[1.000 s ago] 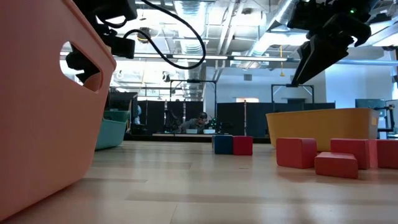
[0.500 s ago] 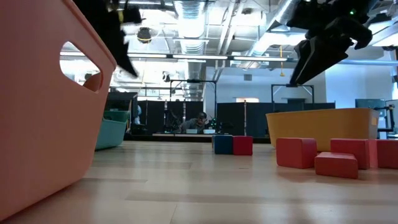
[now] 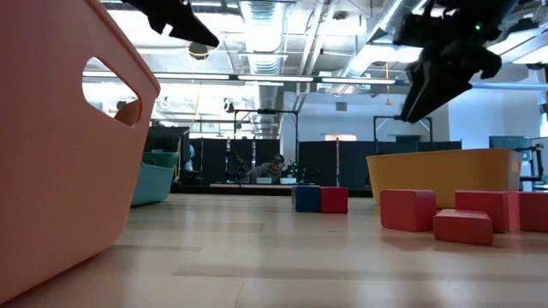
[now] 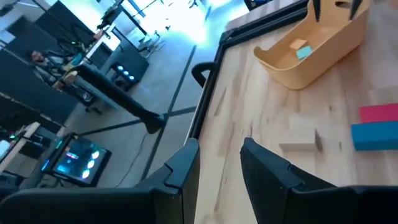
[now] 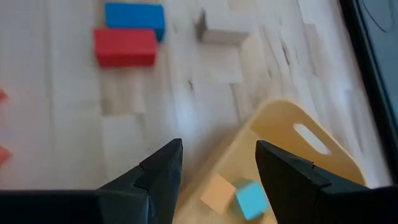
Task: Sort blocks by size
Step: Put the right orange cube block into the yellow bin
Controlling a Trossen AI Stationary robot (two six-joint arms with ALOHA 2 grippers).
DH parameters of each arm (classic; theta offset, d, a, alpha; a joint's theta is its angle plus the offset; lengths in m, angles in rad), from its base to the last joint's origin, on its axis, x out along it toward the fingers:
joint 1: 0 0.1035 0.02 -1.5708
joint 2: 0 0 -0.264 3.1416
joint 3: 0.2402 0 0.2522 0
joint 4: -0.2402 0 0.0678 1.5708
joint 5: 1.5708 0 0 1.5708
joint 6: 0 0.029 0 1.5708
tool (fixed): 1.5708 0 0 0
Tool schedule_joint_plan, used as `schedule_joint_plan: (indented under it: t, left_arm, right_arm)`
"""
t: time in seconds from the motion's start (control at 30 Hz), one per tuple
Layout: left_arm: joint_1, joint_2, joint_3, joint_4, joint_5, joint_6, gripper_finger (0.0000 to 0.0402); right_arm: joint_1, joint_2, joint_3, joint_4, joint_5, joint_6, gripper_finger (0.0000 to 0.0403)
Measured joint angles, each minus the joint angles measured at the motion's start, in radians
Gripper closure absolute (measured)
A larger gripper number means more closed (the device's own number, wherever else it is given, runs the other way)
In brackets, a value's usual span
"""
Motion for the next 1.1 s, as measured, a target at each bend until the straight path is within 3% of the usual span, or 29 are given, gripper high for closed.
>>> schedule_joint_plan:
  t: [0.3,0.43,0.77,1.1]
  left_arm:
    - [0.137,0.029,0.000,0.060,0.223,-0.029,0.0291]
    - [0.171,0.068,0.000,0.103,0.289,-0.054,0.0291]
    - [0.176,0.208,0.000,0.112,0.346,-0.114,0.0291]
    - [0.119,0.291,0.000,0.085,0.366,-0.171,0.0291]
  right_arm:
    - [-0.012,0.000,0.000,-0.111,0.018,0.036,0.0168]
    - [0.020,0.000,0.000,-0.099,-0.027,0.063,0.0168]
    - [0.222,0.000,0.000,0.041,-0.055,0.192,0.0168]
    - [0.447,0.059,0.000,0.248,-0.071,0.431,0.0168]
